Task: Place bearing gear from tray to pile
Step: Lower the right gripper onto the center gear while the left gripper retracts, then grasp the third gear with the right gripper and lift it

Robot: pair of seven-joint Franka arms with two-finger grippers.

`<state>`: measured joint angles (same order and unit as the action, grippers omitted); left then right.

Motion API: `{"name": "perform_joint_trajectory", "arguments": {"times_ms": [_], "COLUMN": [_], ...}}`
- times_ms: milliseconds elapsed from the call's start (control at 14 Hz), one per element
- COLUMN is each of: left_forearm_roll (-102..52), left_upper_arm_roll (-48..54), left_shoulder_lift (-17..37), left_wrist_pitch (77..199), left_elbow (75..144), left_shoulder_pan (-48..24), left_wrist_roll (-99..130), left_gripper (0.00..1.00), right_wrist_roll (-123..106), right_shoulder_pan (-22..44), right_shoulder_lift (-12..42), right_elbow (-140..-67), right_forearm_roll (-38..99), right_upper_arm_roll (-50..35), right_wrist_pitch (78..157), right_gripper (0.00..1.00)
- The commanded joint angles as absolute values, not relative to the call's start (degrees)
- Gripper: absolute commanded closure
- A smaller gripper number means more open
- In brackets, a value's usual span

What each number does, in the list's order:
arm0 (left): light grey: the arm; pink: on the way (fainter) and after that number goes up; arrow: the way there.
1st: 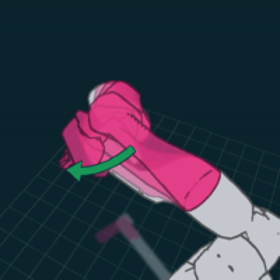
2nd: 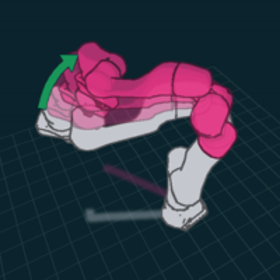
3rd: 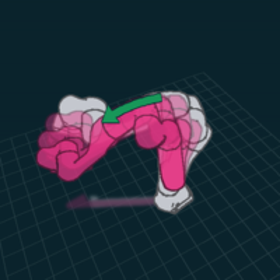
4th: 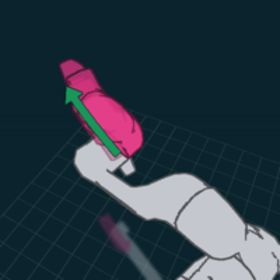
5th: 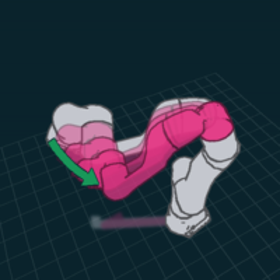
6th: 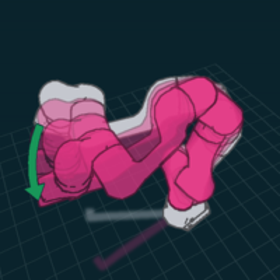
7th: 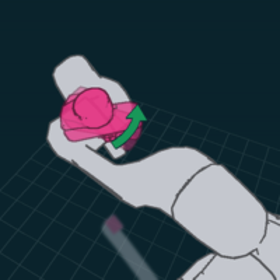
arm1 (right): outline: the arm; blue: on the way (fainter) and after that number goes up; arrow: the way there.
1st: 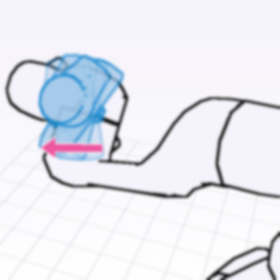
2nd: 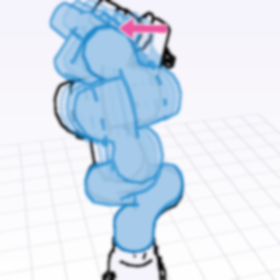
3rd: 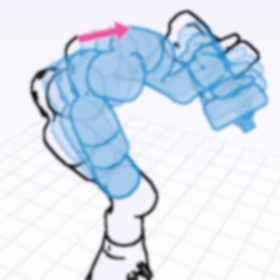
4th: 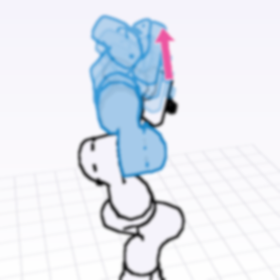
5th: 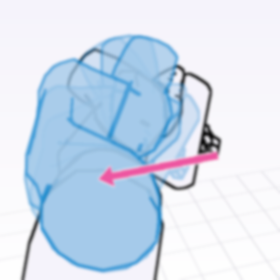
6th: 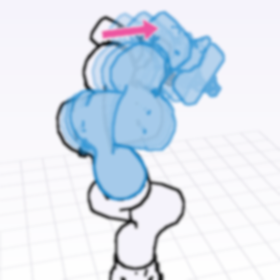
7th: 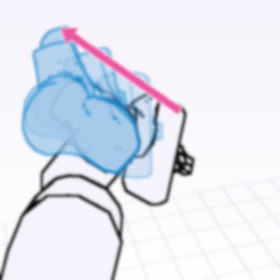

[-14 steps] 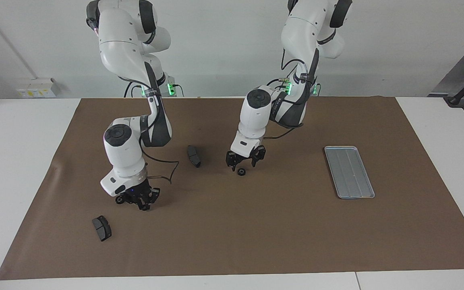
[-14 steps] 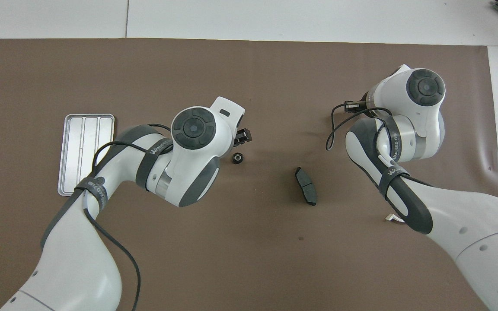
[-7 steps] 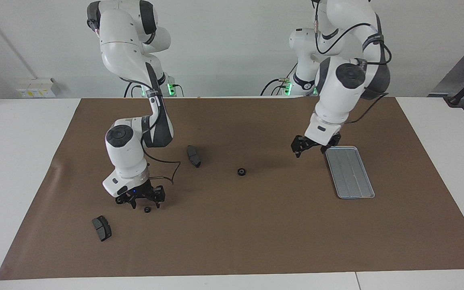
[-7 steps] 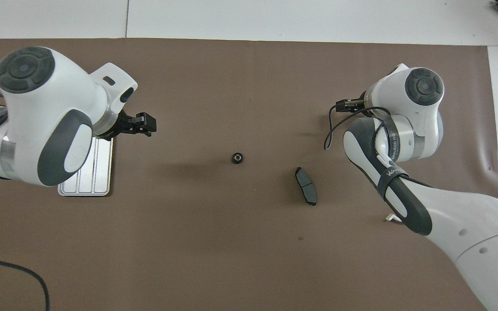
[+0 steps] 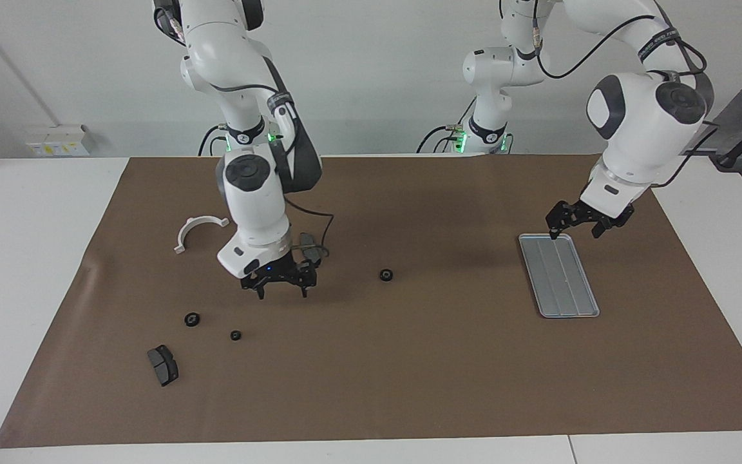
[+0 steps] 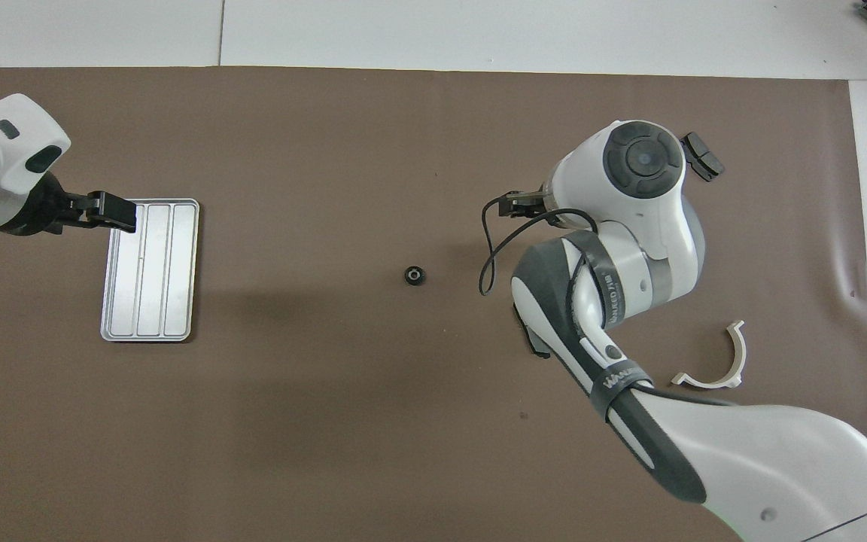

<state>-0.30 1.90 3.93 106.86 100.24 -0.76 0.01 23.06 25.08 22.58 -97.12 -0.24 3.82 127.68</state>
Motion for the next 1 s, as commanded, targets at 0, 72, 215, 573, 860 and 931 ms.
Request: {"name": "perform_joint_trajectory", "arguments": {"times_ms": [0, 72, 215, 573, 860, 931], "left_forearm_roll": [-0.62, -0.62, -0.62, -0.62, -0.62, -0.62], "left_upper_arm_roll": [2.29, 2.20, 2.20, 2.29, 2.29, 2.29], "left_shoulder_lift": [-1.48, -2.54, -3.69, -5.10, -5.27, -5.27], "left_wrist_pitch": [104.16, 103.45, 101.44, 98.79, 98.79, 98.79], "left_elbow": [101.60, 101.60, 101.60, 102.21, 102.30, 102.39], "left_shoulder_pan": [0.26, 0.35, 0.26, 0.26, 0.26, 0.26], "left_wrist_roll": [-0.79, -0.70, -0.44, -0.18, -0.18, -0.18], "left_gripper": [0.00, 0.00, 0.00, 0.00, 0.00, 0.00], "right_wrist_roll": [29.77, 32.93, 38.03, 42.10, 42.01, 42.01], "right_shoulder_pan": [30.56, 32.94, 36.99, 40.69, 40.08, 39.99], "right_shoulder_lift": [23.29, 24.07, 27.06, 30.66, 31.90, 31.90], "right_elbow": [-97.47, -97.21, -96.33, -96.42, -96.59, -96.59], "right_forearm_roll": [0.44, -0.43, -0.88, -2.63, -3.43, -3.43], "right_upper_arm_roll": [3.69, 3.69, 3.78, 3.69, 3.78, 3.78], "right_wrist_pitch": [128.49, 128.67, 130.77, 134.81, 137.37, 137.63], "right_gripper": [0.00, 0.00, 0.00, 0.00, 0.00, 0.00]}}
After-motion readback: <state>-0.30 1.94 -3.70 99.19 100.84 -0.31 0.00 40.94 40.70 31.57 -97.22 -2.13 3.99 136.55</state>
